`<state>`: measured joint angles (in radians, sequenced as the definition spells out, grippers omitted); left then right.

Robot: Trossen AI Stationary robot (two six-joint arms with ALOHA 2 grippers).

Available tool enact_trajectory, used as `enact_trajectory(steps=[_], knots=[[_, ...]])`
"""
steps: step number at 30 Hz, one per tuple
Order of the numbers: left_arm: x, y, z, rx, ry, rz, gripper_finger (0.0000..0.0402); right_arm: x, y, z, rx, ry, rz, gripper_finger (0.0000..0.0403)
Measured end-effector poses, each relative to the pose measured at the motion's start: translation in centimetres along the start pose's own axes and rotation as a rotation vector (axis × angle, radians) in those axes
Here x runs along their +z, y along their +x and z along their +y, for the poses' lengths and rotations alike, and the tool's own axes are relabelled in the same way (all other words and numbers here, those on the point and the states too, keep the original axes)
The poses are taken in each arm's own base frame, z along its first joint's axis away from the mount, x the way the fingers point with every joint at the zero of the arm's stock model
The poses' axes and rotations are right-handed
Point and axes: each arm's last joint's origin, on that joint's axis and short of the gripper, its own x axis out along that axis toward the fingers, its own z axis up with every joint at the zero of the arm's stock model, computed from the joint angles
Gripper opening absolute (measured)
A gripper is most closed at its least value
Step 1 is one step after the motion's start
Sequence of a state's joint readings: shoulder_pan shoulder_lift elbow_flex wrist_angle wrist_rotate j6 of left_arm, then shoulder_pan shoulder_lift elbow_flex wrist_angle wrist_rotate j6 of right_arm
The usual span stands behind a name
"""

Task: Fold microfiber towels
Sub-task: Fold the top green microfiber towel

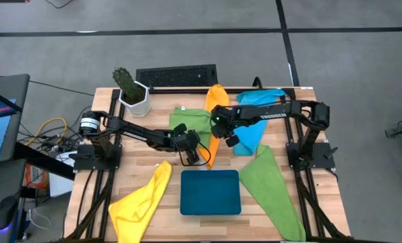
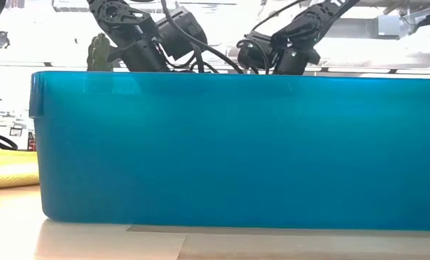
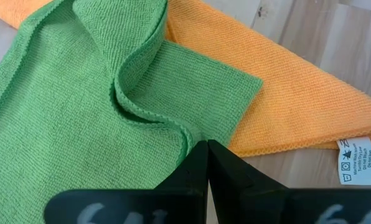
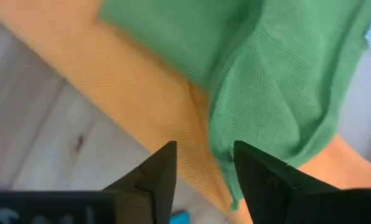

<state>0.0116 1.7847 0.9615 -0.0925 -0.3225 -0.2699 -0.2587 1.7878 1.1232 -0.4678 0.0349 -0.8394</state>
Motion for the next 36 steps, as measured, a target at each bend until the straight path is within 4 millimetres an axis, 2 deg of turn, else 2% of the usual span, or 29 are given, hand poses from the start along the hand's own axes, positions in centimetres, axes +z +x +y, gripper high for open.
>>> enact_trajectory(steps=[8, 13, 26, 31, 36], knots=[[0.0, 0.0, 0.0, 0.001, 0.0, -0.001, 0.0, -1.1, 1.1, 0.7, -0.023, -0.024, 0.01, 0.0126], [0.0, 0.0, 0.1, 0.004, -0.001, -0.001, 0.0, -0.8, 1.0, 0.1, -0.126, -0.029, 0.036, 0.0097], [0.0, 0.0, 0.1, 0.006, -0.001, -0.001, 0.0, -0.6, 0.7, -0.7, -0.162, -0.081, 0.018, 0.0012], [0.0, 0.0, 0.1, 0.006, 0.0, -0.001, 0.0, -0.1, 0.0, -1.8, -0.204, -0.083, 0.011, 0.002], [0.0, 0.0, 0.1, 0.005, 0.0, -0.001, 0.0, -0.2, -0.6, -3.3, -0.235, -0.113, -0.016, 0.001]])
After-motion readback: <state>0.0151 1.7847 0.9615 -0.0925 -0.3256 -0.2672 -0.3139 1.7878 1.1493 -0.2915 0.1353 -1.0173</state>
